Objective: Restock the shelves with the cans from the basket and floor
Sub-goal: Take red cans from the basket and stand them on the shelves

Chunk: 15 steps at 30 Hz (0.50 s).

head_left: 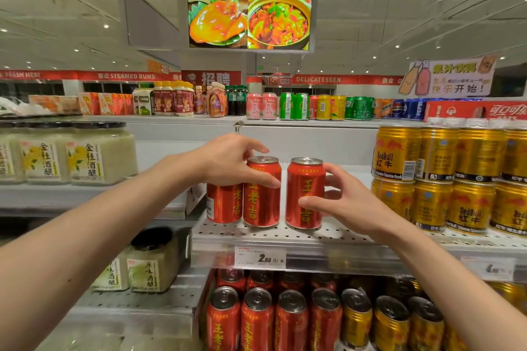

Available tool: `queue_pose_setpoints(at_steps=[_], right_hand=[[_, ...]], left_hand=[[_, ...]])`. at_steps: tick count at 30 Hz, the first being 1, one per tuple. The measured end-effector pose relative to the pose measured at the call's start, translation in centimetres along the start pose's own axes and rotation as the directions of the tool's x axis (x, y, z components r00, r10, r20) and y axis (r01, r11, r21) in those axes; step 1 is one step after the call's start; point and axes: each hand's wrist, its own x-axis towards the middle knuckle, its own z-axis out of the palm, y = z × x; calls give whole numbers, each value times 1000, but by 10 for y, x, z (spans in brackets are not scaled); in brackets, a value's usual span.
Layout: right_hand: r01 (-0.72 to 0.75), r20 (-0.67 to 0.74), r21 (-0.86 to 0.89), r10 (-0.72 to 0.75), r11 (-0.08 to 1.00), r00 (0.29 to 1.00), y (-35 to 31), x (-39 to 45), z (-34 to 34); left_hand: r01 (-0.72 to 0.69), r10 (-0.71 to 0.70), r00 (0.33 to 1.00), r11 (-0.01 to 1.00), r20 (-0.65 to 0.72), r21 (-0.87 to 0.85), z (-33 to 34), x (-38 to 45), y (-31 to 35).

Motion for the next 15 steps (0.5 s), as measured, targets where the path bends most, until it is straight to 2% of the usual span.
queue_pose_setpoints(at_steps=[5, 11, 15], right_hand=[[11, 10, 9, -11, 1000, 1000, 0, 4, 7], [29, 8, 17, -29, 999, 1000, 0, 3, 9], [10, -4, 52, -9, 999, 1000, 1, 0, 12]], left_hand=[[-53, 56, 997, 997, -54, 55, 7, -5, 0], [-37, 54, 987, 993, -151, 112, 16, -5, -3], [-22, 39, 988, 993, -148, 116, 17, -8, -3]])
